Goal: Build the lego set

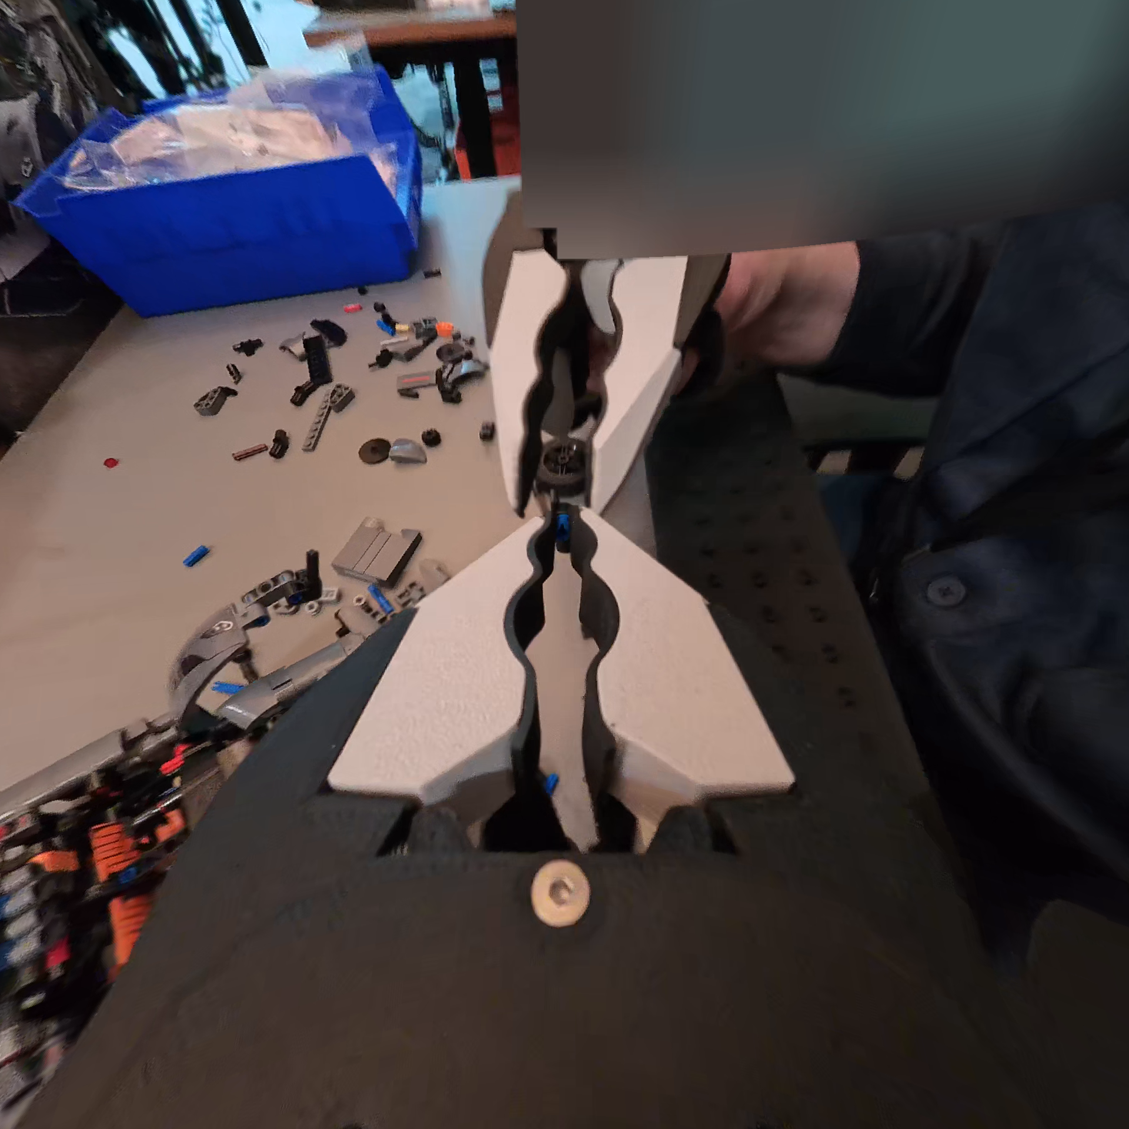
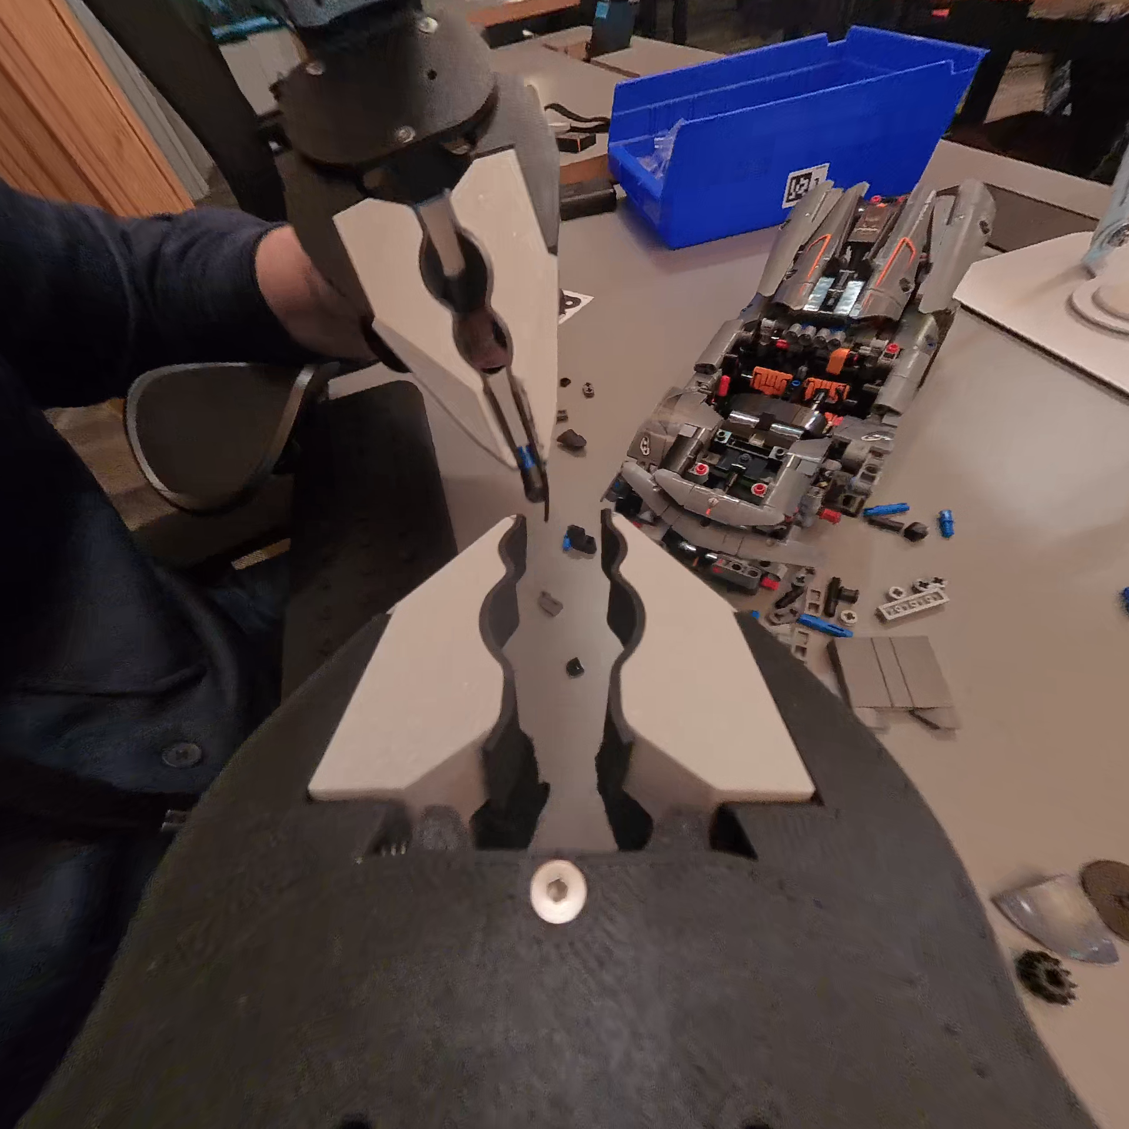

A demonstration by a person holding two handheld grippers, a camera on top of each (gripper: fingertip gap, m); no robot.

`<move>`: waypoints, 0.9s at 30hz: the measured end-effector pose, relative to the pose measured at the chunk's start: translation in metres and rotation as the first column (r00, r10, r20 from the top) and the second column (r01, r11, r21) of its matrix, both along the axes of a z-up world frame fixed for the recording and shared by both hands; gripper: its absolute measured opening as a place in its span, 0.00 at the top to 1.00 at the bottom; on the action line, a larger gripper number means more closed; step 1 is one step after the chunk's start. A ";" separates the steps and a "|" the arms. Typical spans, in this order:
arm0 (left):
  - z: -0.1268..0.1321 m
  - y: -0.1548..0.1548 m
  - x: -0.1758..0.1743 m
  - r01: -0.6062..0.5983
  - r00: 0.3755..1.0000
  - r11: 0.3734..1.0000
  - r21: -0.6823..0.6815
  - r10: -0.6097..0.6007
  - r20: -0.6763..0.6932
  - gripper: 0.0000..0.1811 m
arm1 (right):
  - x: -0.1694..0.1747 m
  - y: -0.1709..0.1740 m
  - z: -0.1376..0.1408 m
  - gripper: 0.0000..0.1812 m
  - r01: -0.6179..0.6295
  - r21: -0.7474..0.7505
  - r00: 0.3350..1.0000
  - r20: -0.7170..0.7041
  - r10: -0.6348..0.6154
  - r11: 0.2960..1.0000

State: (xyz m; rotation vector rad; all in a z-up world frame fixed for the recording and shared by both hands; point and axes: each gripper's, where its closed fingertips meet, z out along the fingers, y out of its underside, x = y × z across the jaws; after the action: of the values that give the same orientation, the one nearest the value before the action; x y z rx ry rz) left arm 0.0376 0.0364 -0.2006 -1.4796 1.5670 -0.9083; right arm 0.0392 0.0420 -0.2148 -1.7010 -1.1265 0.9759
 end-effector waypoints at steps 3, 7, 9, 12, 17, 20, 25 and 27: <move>0.008 -0.002 0.002 0.031 0.995 0.992 -0.119 -0.019 0.098 0.99 | -0.006 -0.004 0.005 0.89 -0.019 -0.031 0.997 -0.077 0.016 0.999; 0.015 -0.002 0.003 0.047 0.988 0.986 -0.157 -0.022 0.154 0.99 | -0.011 -0.006 0.012 0.97 -0.042 -0.041 0.989 -0.145 0.035 0.998; 0.016 -0.002 0.002 0.051 0.987 0.987 -0.151 -0.027 0.156 0.99 | -0.012 -0.007 0.014 0.98 -0.040 -0.036 0.987 -0.156 0.034 0.999; 0.020 -0.003 0.001 0.060 0.983 0.985 -0.164 -0.030 0.179 0.99 | -0.012 -0.007 0.017 1.00 -0.028 -0.018 0.985 -0.172 0.025 0.999; 0.023 -0.006 -0.002 0.075 0.983 0.987 -0.142 -0.049 0.176 1.00 | -0.013 -0.012 0.020 1.00 -0.034 -0.002 0.985 -0.171 0.033 0.999; 0.031 -0.006 -0.005 0.078 0.980 0.987 -0.143 -0.049 0.193 1.00 | -0.008 -0.010 0.028 1.00 -0.023 -0.012 0.974 -0.228 0.020 1.000; 0.029 -0.003 -0.003 0.058 0.983 0.991 -0.118 -0.036 0.179 1.00 | -0.008 -0.009 0.027 1.00 -0.048 -0.036 0.971 -0.236 0.038 0.998; 0.030 -0.003 -0.003 0.067 0.982 0.991 -0.120 -0.044 0.185 1.00 | -0.010 -0.009 0.026 1.00 -0.053 -0.045 0.971 -0.237 0.041 0.998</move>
State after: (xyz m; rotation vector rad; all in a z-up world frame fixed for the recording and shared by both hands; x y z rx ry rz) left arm 0.0342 0.0332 -0.1708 -1.4011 1.4453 -1.1597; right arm 0.0297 0.0327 -0.1888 -1.5552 -0.9960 1.2112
